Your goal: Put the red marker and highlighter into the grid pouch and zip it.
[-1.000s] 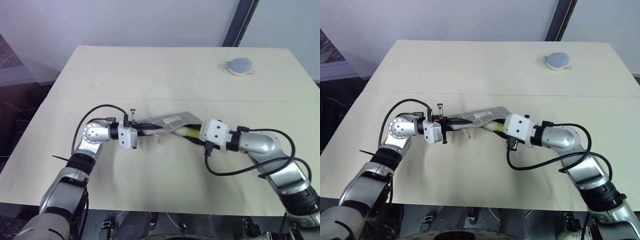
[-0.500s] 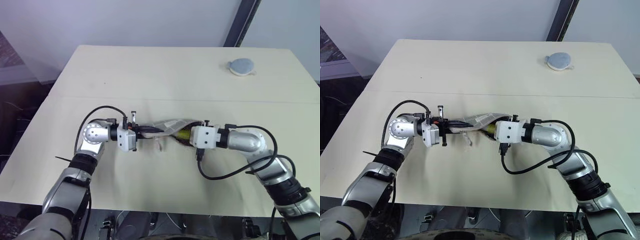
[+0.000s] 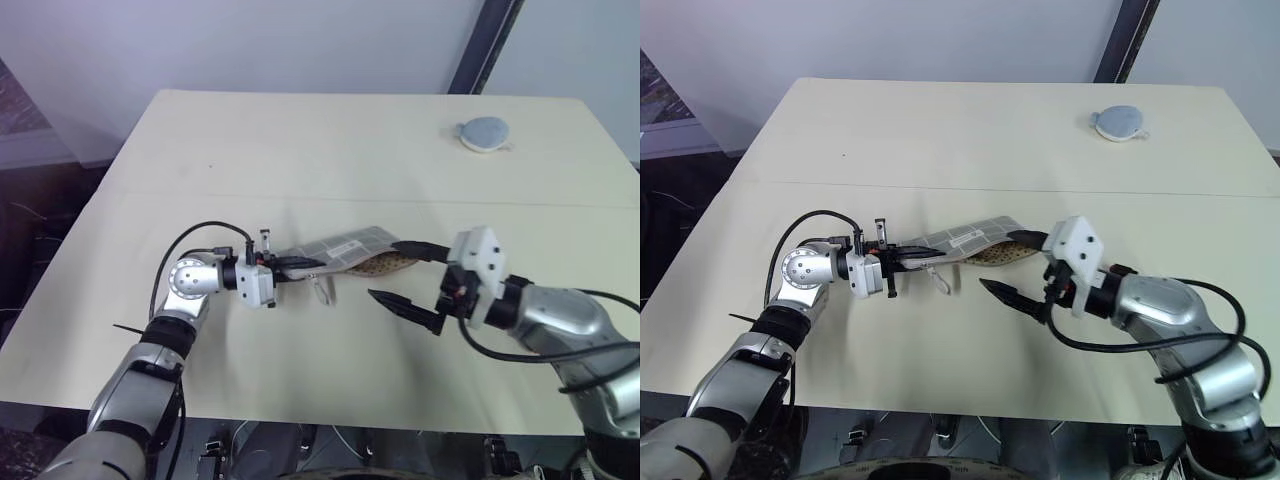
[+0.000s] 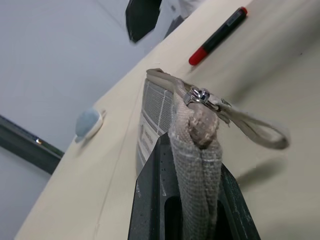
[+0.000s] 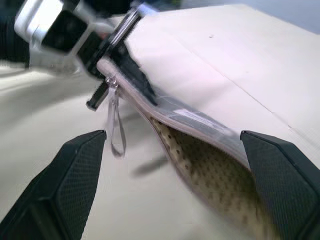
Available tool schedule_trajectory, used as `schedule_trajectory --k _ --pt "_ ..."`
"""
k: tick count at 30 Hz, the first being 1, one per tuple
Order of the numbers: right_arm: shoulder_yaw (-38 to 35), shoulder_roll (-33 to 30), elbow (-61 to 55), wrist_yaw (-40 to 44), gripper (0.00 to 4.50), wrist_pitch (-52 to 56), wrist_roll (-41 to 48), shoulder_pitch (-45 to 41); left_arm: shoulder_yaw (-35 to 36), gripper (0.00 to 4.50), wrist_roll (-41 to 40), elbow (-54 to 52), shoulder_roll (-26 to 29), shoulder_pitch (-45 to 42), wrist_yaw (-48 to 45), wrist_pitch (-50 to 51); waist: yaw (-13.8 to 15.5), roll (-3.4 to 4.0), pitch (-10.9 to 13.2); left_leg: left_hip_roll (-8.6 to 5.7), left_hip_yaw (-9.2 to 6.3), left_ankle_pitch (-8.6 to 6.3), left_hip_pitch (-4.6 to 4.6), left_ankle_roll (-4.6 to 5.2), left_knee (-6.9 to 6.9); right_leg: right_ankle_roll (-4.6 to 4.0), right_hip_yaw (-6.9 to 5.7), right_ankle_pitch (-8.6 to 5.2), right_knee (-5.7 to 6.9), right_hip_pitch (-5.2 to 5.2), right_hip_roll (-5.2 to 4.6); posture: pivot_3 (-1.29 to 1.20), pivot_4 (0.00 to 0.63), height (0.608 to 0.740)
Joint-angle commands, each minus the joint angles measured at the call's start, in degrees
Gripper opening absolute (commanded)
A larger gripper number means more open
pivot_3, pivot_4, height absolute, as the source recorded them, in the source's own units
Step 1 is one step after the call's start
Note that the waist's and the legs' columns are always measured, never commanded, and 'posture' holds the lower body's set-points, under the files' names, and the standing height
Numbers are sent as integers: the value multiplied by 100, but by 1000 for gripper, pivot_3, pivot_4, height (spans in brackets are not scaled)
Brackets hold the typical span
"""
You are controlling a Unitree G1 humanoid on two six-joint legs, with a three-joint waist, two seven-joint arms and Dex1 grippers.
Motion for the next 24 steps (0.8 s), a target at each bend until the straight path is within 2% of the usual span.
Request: schedule_trajectory --k 1,3,6,9,15,21,24 --pt "-926 -122 -109 -311 4457 100 4 593 113 0 -9 -33 -21 -68 162 28 12 -1 -1 -1 1 0 0 1 0 0 0 0 -2 1 0 0 150 740" --pt "-1184 -303 12 -239 4457 -88 -400 1176 112 0 -12 -21 -42 -93 197 68 17 -1 -1 -3 1 -2 0 3 4 0 -1 0 -6 4 -1 0 150 740" --pt "-1786 -296 282 -155 4457 -190 -504 1914 93 0 25 42 -78 -140 224 70 11 -1 -1 -4 1 -2 0 4 4 2 -2 1 -6 5 -2 0 150 740" --pt "-2131 -372 632 -185 4457 -264 -762 2344 77 0 45 113 -119 -171 229 81 -13 1 -3 -3 3 -2 1 4 5 3 -1 2 -3 13 -3 0 150 740" --pt "-2310 -197 1133 -551 4457 -37 -852 2393 57 0 85 235 -173 -256 198 59 -10 1 -3 2 4 1 9 -1 8 3 -1 1 0 19 -1 0 150 740" --pt "-1973 -85 1550 -769 4457 343 -1005 2468 45 0 121 272 -169 -311 206 6 -4 1 -3 1 4 1 9 0 8 6 0 2 -1 13 -2 0 150 740" --pt "-1750 -224 1608 -688 3633 230 -1228 2591 38 0 133 231 -147 -295 213 1 -5 0 -4 0 4 1 9 0 8 8 0 3 -2 15 -2 0 150 740"
